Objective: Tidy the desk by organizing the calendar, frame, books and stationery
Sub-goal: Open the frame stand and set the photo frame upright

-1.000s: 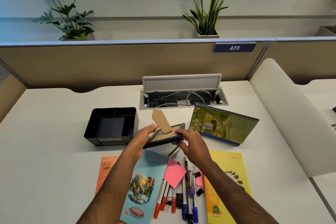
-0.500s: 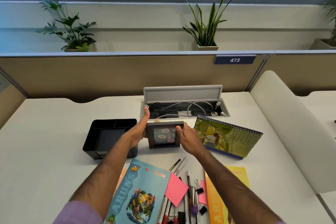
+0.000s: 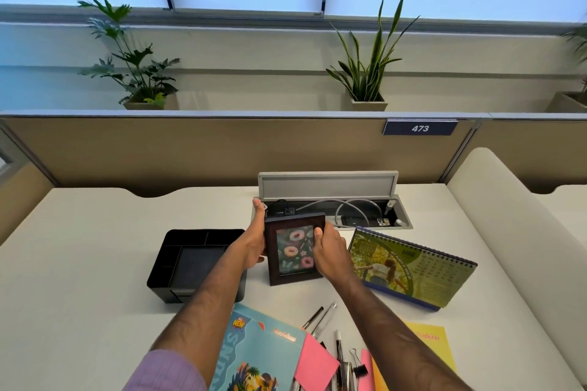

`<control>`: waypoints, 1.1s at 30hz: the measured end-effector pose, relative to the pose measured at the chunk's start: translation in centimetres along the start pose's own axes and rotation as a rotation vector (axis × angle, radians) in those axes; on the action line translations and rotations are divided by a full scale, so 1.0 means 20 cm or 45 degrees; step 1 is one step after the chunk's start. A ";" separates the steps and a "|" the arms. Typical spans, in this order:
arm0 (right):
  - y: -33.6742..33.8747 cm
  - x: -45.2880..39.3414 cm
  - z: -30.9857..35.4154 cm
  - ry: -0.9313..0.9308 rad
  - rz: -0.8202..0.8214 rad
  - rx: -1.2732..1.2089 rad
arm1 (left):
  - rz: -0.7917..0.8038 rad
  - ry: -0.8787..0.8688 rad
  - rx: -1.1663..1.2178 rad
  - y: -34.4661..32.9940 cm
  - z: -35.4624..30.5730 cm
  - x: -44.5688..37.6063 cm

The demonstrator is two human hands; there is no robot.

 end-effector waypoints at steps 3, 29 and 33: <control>-0.02 -0.01 -0.01 -0.013 0.001 -0.003 | -0.022 0.013 0.040 -0.01 0.01 -0.02; -0.01 0.23 -0.08 -0.114 0.217 -0.307 | -0.548 -0.378 0.310 -0.05 0.01 0.17; -0.01 0.37 -0.14 -0.142 0.226 -0.371 | -0.593 -0.751 0.249 -0.04 0.06 0.39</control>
Point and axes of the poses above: each hand's wrist, its own x-axis away from the middle knuckle, its own y-axis out of the back of the hand, z = x × y, the point moved 4 cm from there along -x, towards the middle knuckle, and after that the axes turned 1 degree about x, right-handed, at the moved point
